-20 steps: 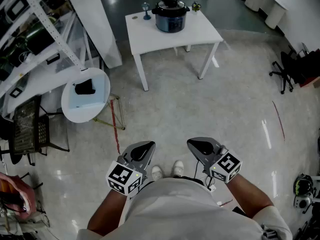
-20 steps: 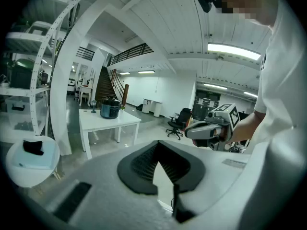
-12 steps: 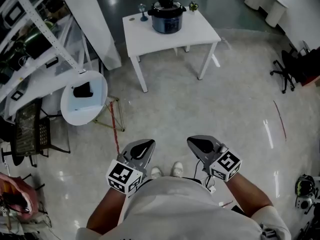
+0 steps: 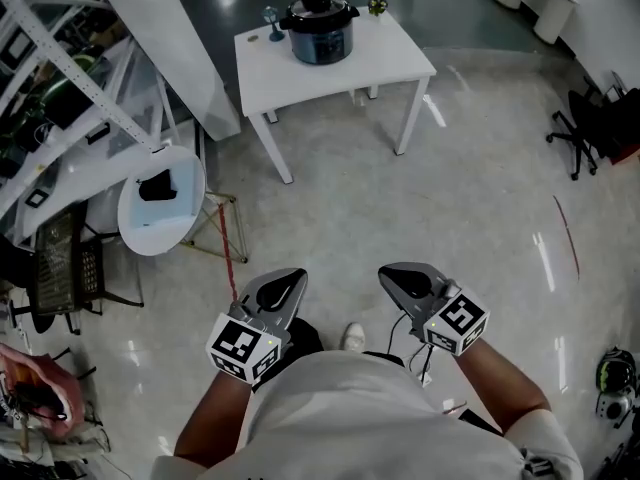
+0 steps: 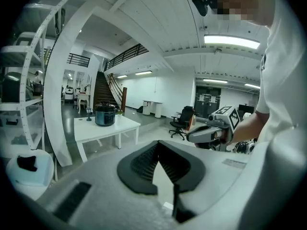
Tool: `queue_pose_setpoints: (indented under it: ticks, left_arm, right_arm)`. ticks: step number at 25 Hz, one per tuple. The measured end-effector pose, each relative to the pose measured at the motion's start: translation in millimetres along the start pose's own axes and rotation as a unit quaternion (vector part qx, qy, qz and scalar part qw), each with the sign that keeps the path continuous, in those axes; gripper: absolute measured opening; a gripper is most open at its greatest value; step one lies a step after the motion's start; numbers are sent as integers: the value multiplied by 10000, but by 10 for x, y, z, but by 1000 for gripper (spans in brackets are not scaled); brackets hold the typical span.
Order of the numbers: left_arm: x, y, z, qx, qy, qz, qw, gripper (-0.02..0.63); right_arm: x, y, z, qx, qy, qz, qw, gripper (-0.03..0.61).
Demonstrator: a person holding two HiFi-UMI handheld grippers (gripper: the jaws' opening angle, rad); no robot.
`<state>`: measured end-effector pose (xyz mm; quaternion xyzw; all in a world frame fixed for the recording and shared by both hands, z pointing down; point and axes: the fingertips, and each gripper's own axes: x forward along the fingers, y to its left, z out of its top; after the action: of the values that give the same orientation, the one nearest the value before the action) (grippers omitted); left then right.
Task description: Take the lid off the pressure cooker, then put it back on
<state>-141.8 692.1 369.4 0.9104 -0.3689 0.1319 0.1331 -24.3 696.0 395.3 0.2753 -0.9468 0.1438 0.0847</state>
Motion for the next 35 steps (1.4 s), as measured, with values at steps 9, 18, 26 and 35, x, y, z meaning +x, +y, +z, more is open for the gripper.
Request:
queue_pose_setpoints:
  ticks: [9, 18, 26, 35]
  left_arm:
    - [421, 295, 149, -101, -95, -237, 9996, 175]
    - [998, 1327, 477, -142, -182, -508, 9984, 276]
    - [1334, 2456, 904, 16, -219, -622, 9978, 284]
    - [1596, 3259, 972, -31, -277, -604, 9978, 279]
  right_arm:
    - [94, -562, 132, 31, -205, -549, 9983, 178]
    - [733, -1383, 536, 103, -188, -1206, 9925, 321]
    - [1531, -2002, 1029, 59, -103, -1478, 9889, 318]
    - [2084, -2431, 1375, -242, 48, -1687, 9854, 296]
